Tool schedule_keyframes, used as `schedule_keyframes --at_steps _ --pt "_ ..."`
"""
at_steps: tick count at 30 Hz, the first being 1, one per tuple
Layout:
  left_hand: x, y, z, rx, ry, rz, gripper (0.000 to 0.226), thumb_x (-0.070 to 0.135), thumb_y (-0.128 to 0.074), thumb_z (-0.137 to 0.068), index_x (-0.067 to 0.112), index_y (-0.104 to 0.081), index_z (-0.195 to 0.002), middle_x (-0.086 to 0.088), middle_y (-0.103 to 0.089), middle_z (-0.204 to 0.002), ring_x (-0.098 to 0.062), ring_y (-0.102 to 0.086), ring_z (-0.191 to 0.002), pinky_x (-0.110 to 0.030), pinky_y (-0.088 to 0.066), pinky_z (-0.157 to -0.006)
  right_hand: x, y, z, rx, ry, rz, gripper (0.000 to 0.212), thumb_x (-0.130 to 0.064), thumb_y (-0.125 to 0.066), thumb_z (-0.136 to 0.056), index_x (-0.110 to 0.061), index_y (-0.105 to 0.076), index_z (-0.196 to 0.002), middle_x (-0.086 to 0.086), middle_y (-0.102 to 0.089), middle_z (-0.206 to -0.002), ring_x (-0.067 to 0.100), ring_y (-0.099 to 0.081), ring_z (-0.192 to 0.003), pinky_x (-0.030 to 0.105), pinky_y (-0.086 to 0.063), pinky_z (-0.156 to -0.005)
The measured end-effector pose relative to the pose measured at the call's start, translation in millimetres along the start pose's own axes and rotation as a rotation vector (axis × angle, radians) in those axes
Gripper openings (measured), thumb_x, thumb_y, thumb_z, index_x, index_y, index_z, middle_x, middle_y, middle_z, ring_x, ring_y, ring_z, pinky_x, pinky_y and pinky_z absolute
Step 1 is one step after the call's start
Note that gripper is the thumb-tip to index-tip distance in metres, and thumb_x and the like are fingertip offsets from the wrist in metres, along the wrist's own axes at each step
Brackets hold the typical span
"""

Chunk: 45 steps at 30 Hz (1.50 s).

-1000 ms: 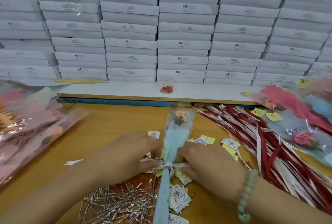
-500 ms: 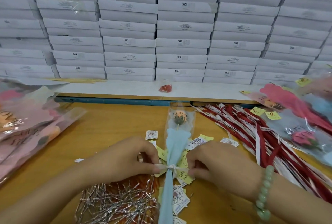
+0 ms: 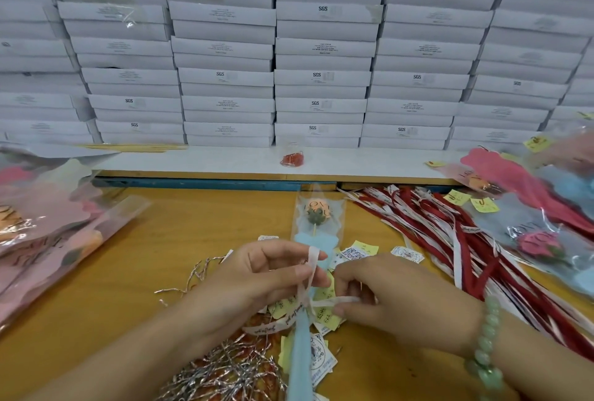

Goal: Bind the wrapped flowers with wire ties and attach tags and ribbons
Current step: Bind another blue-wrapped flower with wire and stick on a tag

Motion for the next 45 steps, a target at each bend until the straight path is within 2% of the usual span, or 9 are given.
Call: schedule_keyframes --at_steps 9,12,16,25,30,34,38,42,45 --pt "-3 2 -5 0.065 0.001 0.129 0.029 0.028 -0.058 -0.095 0.007 -0.073 -0.106 -0.015 -0.069 -0.090 -0.019 -0.063 -0.069 -0.028 -0.055 -0.066 -4 8 2 -0.016 -0.049 -0.549 0.012 -0.031 -0.062 -0.092 -0.022 -0.055 -0.091 -0.005 -0.069 -0.073 0.007 -0.055 -0.065 0.027 -0.046 -0.064" --pt "-2 5 -3 0.118 -0.006 0.020 0.028 0.025 -0.070 -0.078 0.012 -0.076 -0.102 -0.006 -0.070 -0.082 -0.011 -0.060 -0.062 -0.023 -0.056 -0.066 -4 9 0 0.017 -0.065 -0.690 0.013 -0.028 -0.059 -0.094 -0.017 -0.058 -0.089 -0.002 -0.071 -0.073 0.008 -0.059 -0.066 0.017 -0.043 -0.057" --pt "-5 -2 -4 0.089 -0.017 -0.257 0.019 0.001 -0.056 -0.094 0.003 -0.067 -0.110 -0.002 -0.067 -0.073 -0.008 -0.052 -0.053 -0.017 -0.048 -0.059 -1 5 -4 0.034 -0.091 -0.917 0.016 -0.029 -0.057 -0.095 -0.014 -0.060 -0.089 0.004 -0.071 -0.076 0.011 -0.063 -0.067 0.020 -0.046 -0.056" --pt "-9 -19 2 -0.023 -0.022 -0.509 0.024 0.022 -0.046 -0.085 0.031 -0.063 -0.071 0.016 -0.059 -0.060 -0.007 -0.047 -0.061 -0.018 -0.040 -0.064 -12 -5 -6 -0.140 -0.042 -1.438 0.023 -0.032 -0.061 -0.089 -0.014 -0.070 -0.100 0.019 -0.071 -0.108 0.025 -0.070 -0.099 0.022 -0.053 -0.057" --pt "-16 -17 3 -0.073 -0.031 -0.378 0.018 0.041 -0.067 -0.081 0.033 -0.072 -0.096 0.010 -0.060 -0.081 -0.004 -0.052 -0.072 -0.017 -0.044 -0.070 -14 -9 -7 -0.191 -0.058 -1.647 0.021 -0.028 -0.063 -0.088 -0.012 -0.074 -0.098 0.022 -0.068 -0.115 0.026 -0.068 -0.106 0.017 -0.050 -0.049" --pt "-18 -12 -1 0.081 -0.055 -0.320 0.014 0.033 -0.070 -0.080 0.021 -0.077 -0.082 0.002 -0.061 -0.065 -0.004 -0.049 -0.052 -0.013 -0.041 -0.053 -13 -6 -7 -0.123 -0.025 -1.533 0.023 -0.021 -0.056 -0.091 -0.008 -0.070 -0.104 0.018 -0.070 -0.114 0.025 -0.068 -0.107 0.016 -0.047 -0.047" --pt "-19 -9 -1 0.144 -0.020 -0.272 0.035 0.030 -0.061 -0.083 -0.003 -0.072 -0.087 0.004 -0.058 -0.055 -0.004 -0.044 -0.044 -0.012 -0.035 -0.047 4 15 -5 0.265 0.009 -0.836 0.008 -0.018 -0.064 -0.092 -0.019 -0.070 -0.097 -0.007 -0.074 -0.095 0.009 -0.070 -0.080 0.010 -0.043 -0.051" --pt "-16 -8 1 0.184 -0.015 -0.221 0.031 0.026 -0.057 -0.089 0.015 -0.068 -0.062 0.006 -0.053 -0.045 -0.003 -0.040 -0.038 -0.009 -0.036 -0.045 -2 9 -6 0.247 0.095 -0.435 0.007 -0.031 -0.074 -0.084 -0.033 -0.068 -0.088 -0.020 -0.068 -0.088 0.003 -0.064 -0.076 0.009 -0.042 -0.060" --pt "-17 -8 2 0.168 -0.021 -0.227 0.033 0.017 -0.053 -0.096 0.017 -0.071 -0.068 0.006 -0.055 -0.045 -0.001 -0.040 -0.037 -0.007 -0.035 -0.044 0 5 -8 0.250 0.098 -0.304 0.010 -0.034 -0.074 -0.083 -0.033 -0.064 -0.084 -0.024 -0.064 -0.087 0.001 -0.063 -0.079 0.011 -0.043 -0.063"
Point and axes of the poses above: each hand's wrist, its own z-axis away from the middle knuckle, its own y-axis out of the back of the hand, x = y × z, the point moved 7 cm from there along -z, towards the middle knuckle
